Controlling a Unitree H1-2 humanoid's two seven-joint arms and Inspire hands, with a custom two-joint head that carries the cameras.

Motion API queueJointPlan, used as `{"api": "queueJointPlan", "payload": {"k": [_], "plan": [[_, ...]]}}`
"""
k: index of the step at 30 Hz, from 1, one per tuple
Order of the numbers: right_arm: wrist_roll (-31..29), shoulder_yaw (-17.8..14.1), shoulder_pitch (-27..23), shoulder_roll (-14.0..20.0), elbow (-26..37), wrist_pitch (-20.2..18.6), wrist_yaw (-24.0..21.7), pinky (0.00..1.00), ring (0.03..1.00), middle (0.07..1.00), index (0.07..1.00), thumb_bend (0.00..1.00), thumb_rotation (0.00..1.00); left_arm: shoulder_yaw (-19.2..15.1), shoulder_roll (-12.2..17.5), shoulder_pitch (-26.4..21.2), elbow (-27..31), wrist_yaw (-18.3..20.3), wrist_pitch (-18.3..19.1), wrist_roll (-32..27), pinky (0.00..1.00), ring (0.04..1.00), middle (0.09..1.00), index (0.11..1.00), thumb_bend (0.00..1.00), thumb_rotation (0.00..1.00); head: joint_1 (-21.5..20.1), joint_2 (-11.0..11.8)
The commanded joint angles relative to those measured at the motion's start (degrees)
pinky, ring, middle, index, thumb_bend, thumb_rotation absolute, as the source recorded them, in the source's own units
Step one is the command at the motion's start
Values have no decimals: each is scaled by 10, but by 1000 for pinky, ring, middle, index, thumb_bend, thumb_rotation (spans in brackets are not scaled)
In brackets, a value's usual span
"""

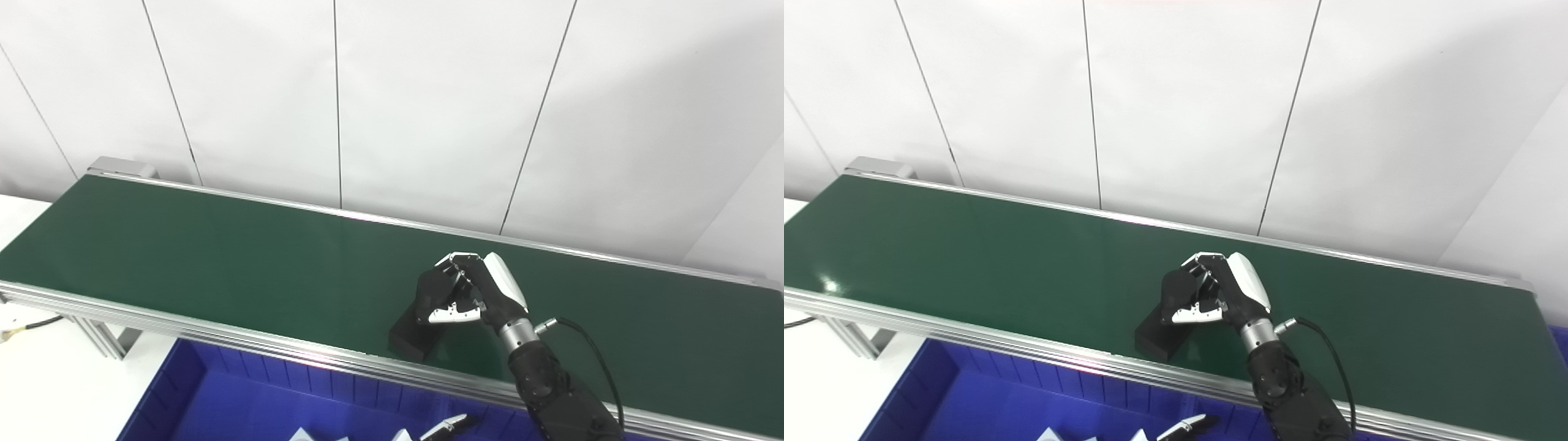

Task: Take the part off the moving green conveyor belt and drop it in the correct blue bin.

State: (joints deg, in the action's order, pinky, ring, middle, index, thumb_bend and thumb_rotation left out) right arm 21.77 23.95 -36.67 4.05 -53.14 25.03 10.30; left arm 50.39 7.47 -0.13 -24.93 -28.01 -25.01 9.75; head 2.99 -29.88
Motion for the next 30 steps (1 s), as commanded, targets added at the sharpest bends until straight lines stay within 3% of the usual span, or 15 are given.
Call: {"api": "queueJointPlan", "payload": {"k": [1,3,4,5,6,11,14,21,25,30], "plan": [[-8,-3,-10,-1,37,19,-10,245,310,424,524,520,0,-5,6,-3,23,-1,-19,7,861,881,898,886,939,869,-37,-10],[-9,-7,-1,1,64,18,-22,264,325,428,523,520,0,-11,11,-1,30,6,-19,0,871,884,903,893,939,872,-74,-22],[-8,-10,3,1,77,17,-27,267,329,432,521,521,0,-15,15,1,36,14,-19,-6,902,898,912,905,942,874,-118,-37],[-6,-13,8,3,93,15,-31,254,318,430,521,520,1,-20,18,2,42,20,-19,-10,928,910,921,914,940,885,-118,-37],[-3,-16,13,4,110,12,-35,251,315,430,521,520,1,-26,22,5,53,28,-19,-15,932,912,922,916,939,887,-159,-55],[9,-31,23,11,158,2,-43,226,291,421,520,519,0,-57,34,18,87,64,-19,-29,998,969,957,962,917,974,-219,-77],[9,-42,26,13,174,-6,-49,221,285,419,521,519,0,-77,40,26,104,80,-19,-29,995,974,958,964,931,995,-262,-104],[13,-74,58,34,270,-75,-80,219,281,410,523,518,3,-132,45,44,136,144,-19,-59,989,978,948,956,907,1000,-304,-145],[12,-92,82,43,333,-110,-94,210,273,408,521,518,3,-172,37,56,148,202,-19,-88,986,986,950,948,932,986,-319,-156],[3,-112,117,58,405,-125,-109,228,287,410,522,518,0,-215,26,65,158,252,-19,-97,970,976,957,949,941,980,-339,-166]]}}
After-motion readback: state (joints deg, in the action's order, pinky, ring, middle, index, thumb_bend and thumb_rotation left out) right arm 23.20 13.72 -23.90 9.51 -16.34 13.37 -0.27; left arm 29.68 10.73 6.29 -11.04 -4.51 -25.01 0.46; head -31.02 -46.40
